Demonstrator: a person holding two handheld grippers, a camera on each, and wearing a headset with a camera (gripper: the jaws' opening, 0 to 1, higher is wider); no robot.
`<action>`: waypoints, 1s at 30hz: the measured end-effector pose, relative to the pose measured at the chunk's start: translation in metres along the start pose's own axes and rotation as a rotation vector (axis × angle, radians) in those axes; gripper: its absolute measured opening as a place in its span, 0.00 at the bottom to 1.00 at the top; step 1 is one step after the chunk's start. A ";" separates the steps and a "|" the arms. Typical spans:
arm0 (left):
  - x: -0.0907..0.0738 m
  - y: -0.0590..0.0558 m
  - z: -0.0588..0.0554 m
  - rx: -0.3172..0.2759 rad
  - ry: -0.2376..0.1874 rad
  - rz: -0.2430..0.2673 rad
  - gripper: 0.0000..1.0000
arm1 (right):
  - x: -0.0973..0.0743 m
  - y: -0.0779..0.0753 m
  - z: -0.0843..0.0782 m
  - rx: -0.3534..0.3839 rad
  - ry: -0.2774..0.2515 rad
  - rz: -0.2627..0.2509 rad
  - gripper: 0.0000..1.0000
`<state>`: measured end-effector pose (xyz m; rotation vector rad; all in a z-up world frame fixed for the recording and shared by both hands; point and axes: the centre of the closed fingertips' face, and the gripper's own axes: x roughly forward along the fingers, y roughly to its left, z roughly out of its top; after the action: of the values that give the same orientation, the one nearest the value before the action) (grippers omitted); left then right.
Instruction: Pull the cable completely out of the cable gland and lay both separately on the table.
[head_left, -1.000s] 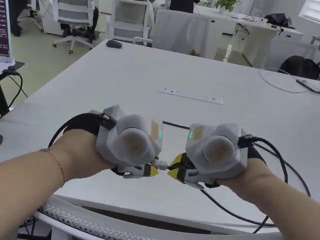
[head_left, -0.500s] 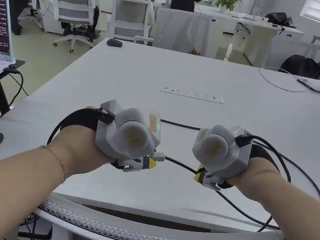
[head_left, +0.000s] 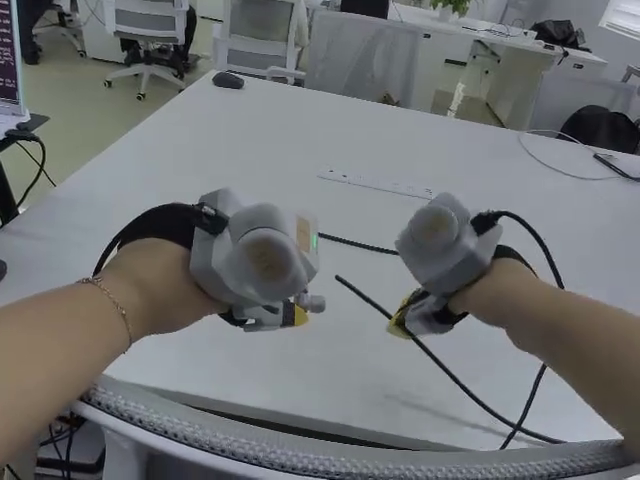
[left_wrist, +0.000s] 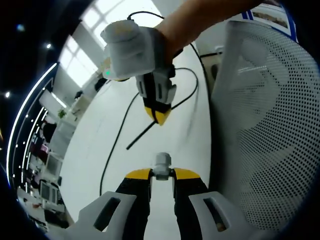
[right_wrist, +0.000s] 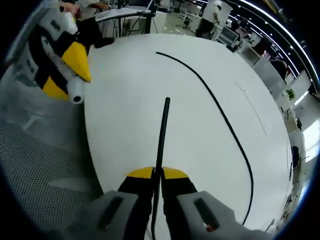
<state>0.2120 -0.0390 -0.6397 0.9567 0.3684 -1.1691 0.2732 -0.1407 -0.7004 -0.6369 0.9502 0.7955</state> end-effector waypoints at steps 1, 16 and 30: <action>0.000 -0.001 0.000 0.000 0.000 -0.002 0.17 | 0.003 -0.008 0.000 0.015 -0.003 -0.009 0.04; 0.010 -0.020 0.011 0.040 0.025 -0.115 0.17 | -0.073 -0.017 0.002 0.157 -0.240 -0.095 0.15; 0.079 -0.026 -0.014 -0.041 0.101 -0.320 0.17 | -0.155 0.063 -0.035 0.056 -0.341 -0.187 0.19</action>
<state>0.2224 -0.0779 -0.7140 0.9446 0.6422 -1.3997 0.1512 -0.1795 -0.5871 -0.5121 0.5902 0.6814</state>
